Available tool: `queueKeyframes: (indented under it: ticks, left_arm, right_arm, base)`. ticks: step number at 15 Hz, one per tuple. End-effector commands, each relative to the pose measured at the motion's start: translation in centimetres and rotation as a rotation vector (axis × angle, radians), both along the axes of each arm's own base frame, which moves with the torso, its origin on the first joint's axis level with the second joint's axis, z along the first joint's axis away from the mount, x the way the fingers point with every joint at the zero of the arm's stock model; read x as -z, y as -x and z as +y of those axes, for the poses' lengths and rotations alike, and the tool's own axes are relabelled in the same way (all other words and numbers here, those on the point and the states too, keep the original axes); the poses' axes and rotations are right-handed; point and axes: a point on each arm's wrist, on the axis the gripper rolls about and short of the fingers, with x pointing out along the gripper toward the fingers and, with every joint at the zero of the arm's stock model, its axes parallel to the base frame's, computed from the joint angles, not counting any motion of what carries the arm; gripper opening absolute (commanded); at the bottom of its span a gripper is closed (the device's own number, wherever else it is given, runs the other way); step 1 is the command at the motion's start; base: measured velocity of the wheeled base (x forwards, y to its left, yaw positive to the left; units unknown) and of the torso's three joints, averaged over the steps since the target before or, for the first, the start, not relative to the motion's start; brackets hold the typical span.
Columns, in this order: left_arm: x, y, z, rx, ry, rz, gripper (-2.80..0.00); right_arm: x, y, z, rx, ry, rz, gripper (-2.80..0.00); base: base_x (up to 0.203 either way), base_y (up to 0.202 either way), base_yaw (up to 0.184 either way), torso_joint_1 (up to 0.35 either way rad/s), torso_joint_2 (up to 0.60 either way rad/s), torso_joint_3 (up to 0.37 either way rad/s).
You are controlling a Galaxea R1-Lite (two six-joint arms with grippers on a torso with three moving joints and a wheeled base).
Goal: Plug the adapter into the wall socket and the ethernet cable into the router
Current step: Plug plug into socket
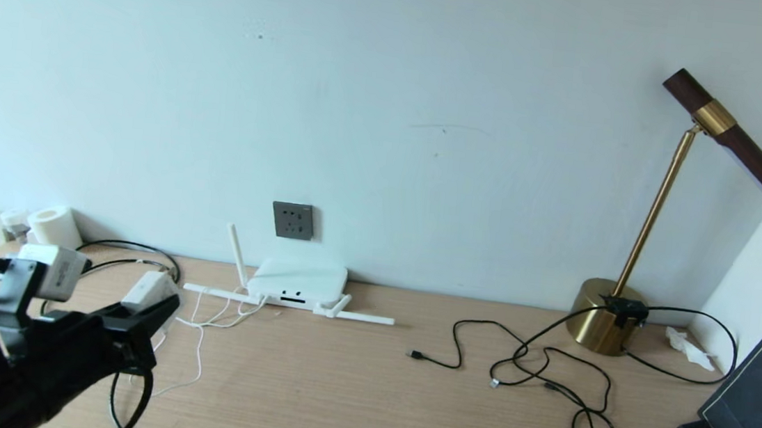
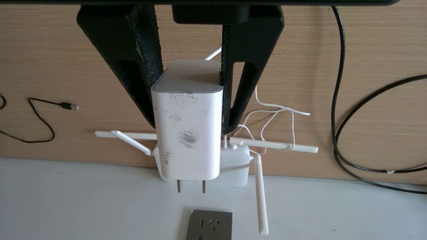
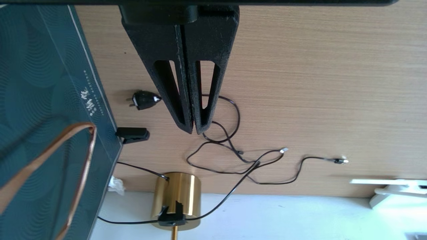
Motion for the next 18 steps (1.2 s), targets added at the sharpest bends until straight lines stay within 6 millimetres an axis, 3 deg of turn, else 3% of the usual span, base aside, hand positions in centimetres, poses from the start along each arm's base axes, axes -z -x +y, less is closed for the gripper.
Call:
queueKeyframes:
  ticks: [1,4,7,10,12,14,18]
  left_arm:
    - [0.1,-0.1,0.0,-0.001,0.0,0.0,-2.8]
    - [0.0,-0.8,-0.1,-0.002,0.001,0.0,-2.8]
    - [1.6,-4.1,-0.4,-0.008,-0.007,0.065,-2.8]
    - [5.8,-9.0,-0.7,-0.025,-0.011,0.141,-2.8]
    - [8.4,-13.5,-0.5,-0.04,-0.004,0.116,-2.8]
    - [9.5,-17.7,-0.3,-0.034,0.011,0.024,-2.8]
    - [10.8,-23.3,-0.6,0.001,0.024,-0.112,-2.8]
  right_arm:
    - [0.0,0.0,0.0,0.0,0.0,0.0,-2.8]
    - [0.0,0.0,0.0,0.0,0.0,0.0,-2.8]
    - [0.0,0.0,0.0,0.0,0.0,0.0,-2.8]
    - [0.0,0.0,0.0,0.0,0.0,0.0,-2.8]
    - [0.0,0.0,0.0,0.0,0.0,0.0,-2.8]
    - [0.0,0.0,0.0,0.0,0.0,0.0,-2.8]
    - [0.0,0.0,0.0,0.0,0.0,0.0,-2.8]
  base:
    - [0.0,0.0,0.0,0.0,0.0,0.0]
    - [0.0,0.0,0.0,0.0,0.0,0.0]
    - [0.0,0.0,0.0,0.0,0.0,0.0]
    - [0.0,0.0,0.0,0.0,0.0,0.0]
    - [0.0,0.0,0.0,0.0,0.0,0.0]
    - [0.0,0.0,0.0,0.0,0.0,0.0]
    - [0.0,0.0,0.0,0.0,0.0,0.0]
